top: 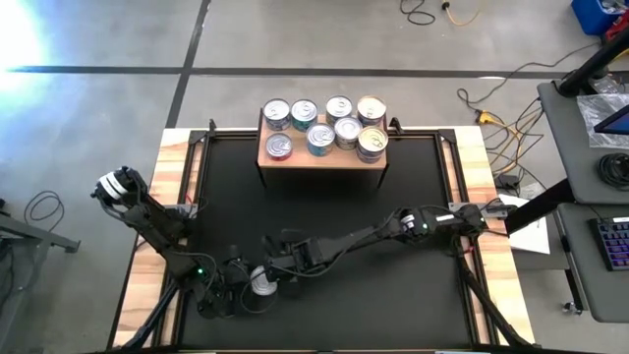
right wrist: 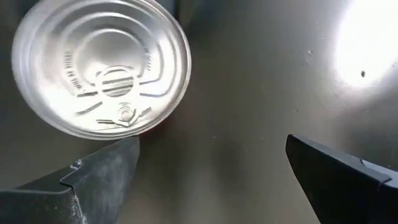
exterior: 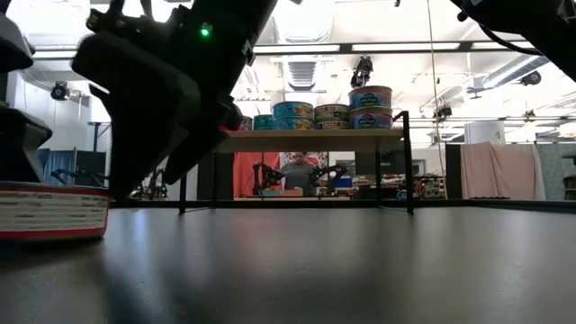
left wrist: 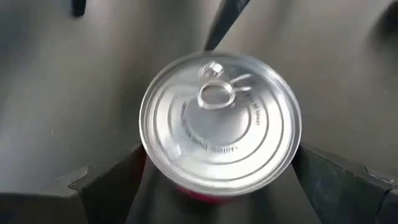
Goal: Stack canned seafood by type on shelf
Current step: Stack the red tuna can on top of the red tuna can on the shelf
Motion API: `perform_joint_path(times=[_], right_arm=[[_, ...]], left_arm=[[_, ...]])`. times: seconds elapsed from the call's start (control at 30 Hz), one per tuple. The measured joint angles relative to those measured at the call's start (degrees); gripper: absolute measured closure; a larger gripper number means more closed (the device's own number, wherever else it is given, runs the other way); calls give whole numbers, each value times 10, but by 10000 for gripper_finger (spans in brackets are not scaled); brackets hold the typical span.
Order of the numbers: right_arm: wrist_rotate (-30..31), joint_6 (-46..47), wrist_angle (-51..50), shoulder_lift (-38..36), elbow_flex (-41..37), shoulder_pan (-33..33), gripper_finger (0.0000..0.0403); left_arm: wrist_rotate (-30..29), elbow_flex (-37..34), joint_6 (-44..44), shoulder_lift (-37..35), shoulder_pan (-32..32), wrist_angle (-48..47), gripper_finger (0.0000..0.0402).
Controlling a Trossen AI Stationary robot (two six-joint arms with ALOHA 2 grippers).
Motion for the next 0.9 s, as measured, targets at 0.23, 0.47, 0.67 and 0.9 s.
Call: perform_joint_path(times=[0.23, 0.47, 0.67, 0.9], right_arm=[[-28, 2, -59, 0, -3, 6, 3], [-53, -2, 18, 5, -29, 13, 3], [-57, 3, 38, 5, -41, 15, 3], [-57, 36, 55, 5, -54, 15, 3]], left_arm=[[-26, 0, 18, 6, 6, 14, 20], [-45, 11, 122, 108, 6, 141, 20], [-89, 51, 144, 189, 5, 155, 15], [-135, 80, 112, 206, 7, 167, 2]])
